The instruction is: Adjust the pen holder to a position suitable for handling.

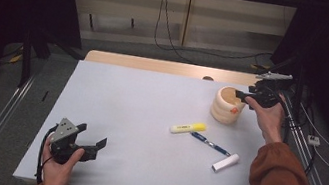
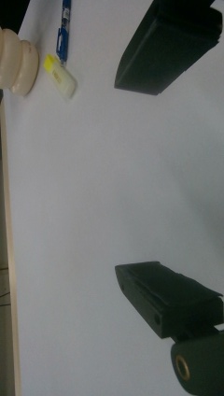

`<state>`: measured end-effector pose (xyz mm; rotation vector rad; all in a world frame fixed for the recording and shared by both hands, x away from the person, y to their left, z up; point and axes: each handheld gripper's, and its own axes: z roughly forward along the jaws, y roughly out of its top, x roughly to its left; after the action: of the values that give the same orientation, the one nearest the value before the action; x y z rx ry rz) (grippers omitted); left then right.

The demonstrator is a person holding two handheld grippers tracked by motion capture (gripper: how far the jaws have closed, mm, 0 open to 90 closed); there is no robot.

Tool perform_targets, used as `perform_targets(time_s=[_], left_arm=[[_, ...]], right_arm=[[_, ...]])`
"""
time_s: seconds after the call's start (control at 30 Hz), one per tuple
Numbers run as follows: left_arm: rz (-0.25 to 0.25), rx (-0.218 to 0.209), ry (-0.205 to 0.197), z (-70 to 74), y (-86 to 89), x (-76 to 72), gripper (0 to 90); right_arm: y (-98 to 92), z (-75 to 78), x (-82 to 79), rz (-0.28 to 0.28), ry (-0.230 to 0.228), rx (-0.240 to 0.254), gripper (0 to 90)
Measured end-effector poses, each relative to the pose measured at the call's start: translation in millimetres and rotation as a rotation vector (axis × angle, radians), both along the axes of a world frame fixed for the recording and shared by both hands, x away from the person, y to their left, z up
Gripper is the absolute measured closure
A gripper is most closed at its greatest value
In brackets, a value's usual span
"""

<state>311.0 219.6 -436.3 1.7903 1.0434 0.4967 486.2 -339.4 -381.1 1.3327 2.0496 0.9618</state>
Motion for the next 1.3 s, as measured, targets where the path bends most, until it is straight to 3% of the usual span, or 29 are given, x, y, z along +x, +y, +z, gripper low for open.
perform_targets(time_s=[0.23,0.63,0.83,1.0,1.3], left_arm=[[0.002,-0.002,0.004,-0.2,0.6,0.1,9.7],[0.002,-0.003,0.009,-1.0,1.4,1.0,9.7],[0.002,0.0,0.016,-1.4,1.1,1.5,9.7],[0.003,0.0,0.019,-1.7,1.5,1.8,9.7],[0.003,0.001,0.025,-2.4,1.1,2.5,9.7]], right_arm=[[-0.1,-9.6,17.5,-0.014,0.037,-0.005,46.0],[2.2,-24.0,29.4,-0.004,0.085,-0.001,61.0],[2.4,-24.2,29.7,0.003,0.081,0.0,73.3],[-0.3,-23.5,27.3,0.0,0.092,0.011,75.8],[-1.8,-19.3,23.8,-0.035,0.052,0.016,76.5]])
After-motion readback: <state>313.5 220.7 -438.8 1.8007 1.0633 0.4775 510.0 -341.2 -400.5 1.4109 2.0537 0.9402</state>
